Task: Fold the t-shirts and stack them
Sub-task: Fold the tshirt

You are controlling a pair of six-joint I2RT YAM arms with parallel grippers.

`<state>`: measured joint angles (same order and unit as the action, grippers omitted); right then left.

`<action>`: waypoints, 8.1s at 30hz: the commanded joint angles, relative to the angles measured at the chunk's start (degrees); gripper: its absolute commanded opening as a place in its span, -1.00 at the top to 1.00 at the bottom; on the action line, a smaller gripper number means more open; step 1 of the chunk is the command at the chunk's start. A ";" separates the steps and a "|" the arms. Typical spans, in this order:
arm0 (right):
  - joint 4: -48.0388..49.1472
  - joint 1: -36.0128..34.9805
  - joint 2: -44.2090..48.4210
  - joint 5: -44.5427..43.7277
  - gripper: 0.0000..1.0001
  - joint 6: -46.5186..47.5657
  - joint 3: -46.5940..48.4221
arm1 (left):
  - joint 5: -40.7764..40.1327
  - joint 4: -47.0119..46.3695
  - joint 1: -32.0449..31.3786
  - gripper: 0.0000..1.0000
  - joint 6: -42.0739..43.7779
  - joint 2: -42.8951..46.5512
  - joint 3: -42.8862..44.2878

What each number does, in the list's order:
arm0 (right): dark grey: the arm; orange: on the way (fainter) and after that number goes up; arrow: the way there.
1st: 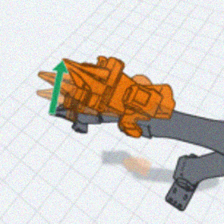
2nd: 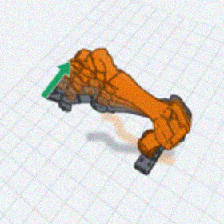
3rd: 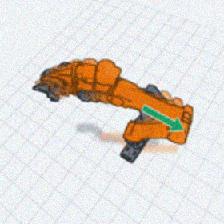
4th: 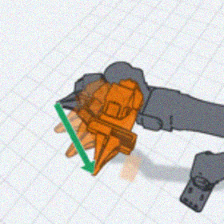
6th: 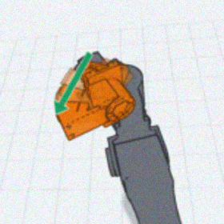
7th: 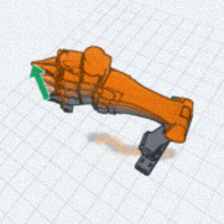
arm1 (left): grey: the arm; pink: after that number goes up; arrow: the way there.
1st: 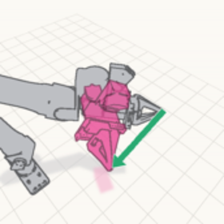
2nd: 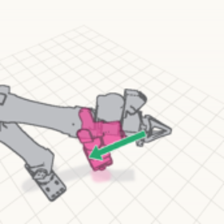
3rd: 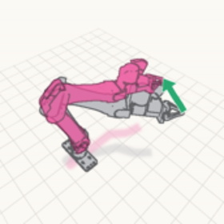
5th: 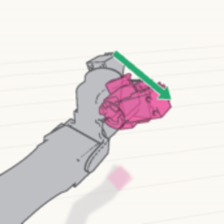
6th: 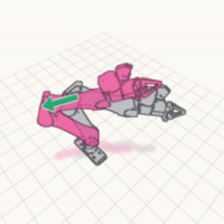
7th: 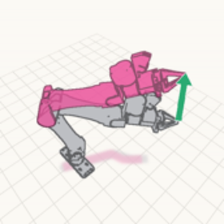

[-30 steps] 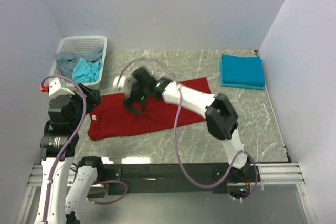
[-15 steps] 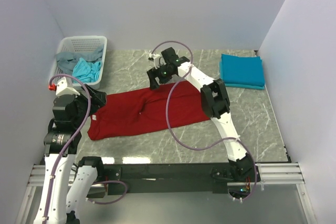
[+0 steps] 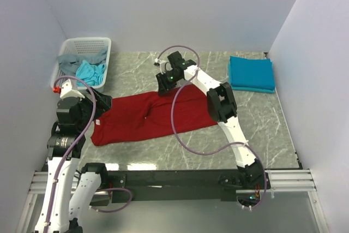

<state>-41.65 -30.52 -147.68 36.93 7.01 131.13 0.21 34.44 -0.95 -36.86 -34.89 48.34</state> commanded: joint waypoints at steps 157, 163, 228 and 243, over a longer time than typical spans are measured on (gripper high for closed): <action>-13.19 27.18 61.09 -19.62 1.00 34.48 -85.50 | 19.40 -24.42 -2.65 -0.12 1.36 -59.84 11.69; -14.69 27.27 65.67 -17.86 0.66 35.18 -87.27 | 15.70 -19.85 -3.88 -0.11 3.55 -67.31 19.07; 15.37 12.86 8.82 -7.65 0.01 -22.65 -7.92 | 11.22 -23.61 -7.93 -0.33 26.84 -29.64 4.86; 11.59 11.80 2.22 -12.32 0.02 -23.97 -1.67 | 12.89 -23.01 -8.01 -0.31 27.81 -27.77 2.11</action>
<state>-28.95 -18.24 -144.49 26.15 -16.25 126.21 11.51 13.54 -8.95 -10.11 -63.26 48.03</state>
